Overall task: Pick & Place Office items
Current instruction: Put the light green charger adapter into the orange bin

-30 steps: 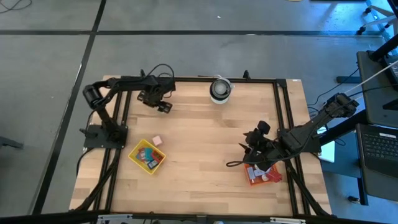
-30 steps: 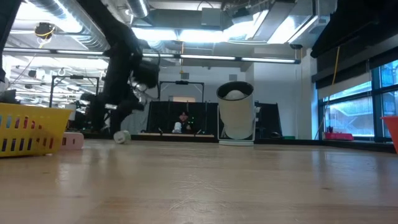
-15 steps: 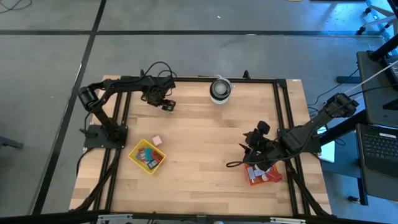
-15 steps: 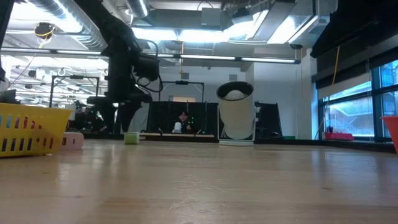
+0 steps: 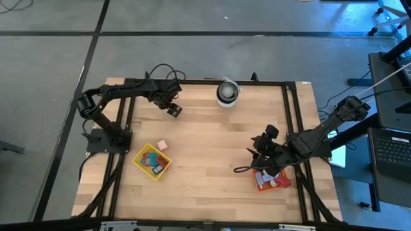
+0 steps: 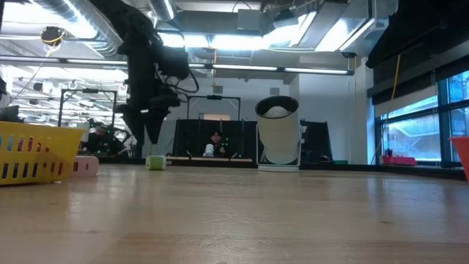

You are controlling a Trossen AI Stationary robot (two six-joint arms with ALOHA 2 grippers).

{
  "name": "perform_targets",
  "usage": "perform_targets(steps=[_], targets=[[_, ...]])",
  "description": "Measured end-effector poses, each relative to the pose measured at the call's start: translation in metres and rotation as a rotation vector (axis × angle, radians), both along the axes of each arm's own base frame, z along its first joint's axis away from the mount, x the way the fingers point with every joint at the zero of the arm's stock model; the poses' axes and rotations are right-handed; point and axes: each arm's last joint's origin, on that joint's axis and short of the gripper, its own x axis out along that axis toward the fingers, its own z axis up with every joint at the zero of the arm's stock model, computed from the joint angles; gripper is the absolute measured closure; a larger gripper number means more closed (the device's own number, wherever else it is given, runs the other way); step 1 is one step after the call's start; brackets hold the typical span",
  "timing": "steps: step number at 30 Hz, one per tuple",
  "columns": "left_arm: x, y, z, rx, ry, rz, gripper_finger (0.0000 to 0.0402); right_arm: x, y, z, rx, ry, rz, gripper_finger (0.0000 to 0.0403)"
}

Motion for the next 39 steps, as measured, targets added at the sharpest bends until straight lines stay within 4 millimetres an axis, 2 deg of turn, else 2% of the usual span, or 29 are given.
perform_targets(steps=[5,12,22,31,39], targets=[[0.0,-0.002,0.011,0.0,-0.08,0.01,0.0177,0.001,0.0,0.0,0.004,-0.006,0.0,0.0179],[0.008,-0.008,0.006,-0.038,-0.104,-0.046,0.0175,0.001,0.001,0.0,0.008,-0.005,0.002,0.0179],[0.009,-0.009,0.005,-0.034,-0.095,-0.067,0.0166,0.003,0.003,0.002,0.004,-0.017,0.037,0.0179],[0.021,-0.009,-0.016,-0.062,-0.055,-0.116,0.0164,0.004,0.003,0.002,0.004,-0.014,0.059,0.0179],[0.023,-0.007,-0.028,-0.087,-0.008,-0.123,0.0164,0.004,0.004,0.002,0.017,-0.005,0.068,0.0179]])
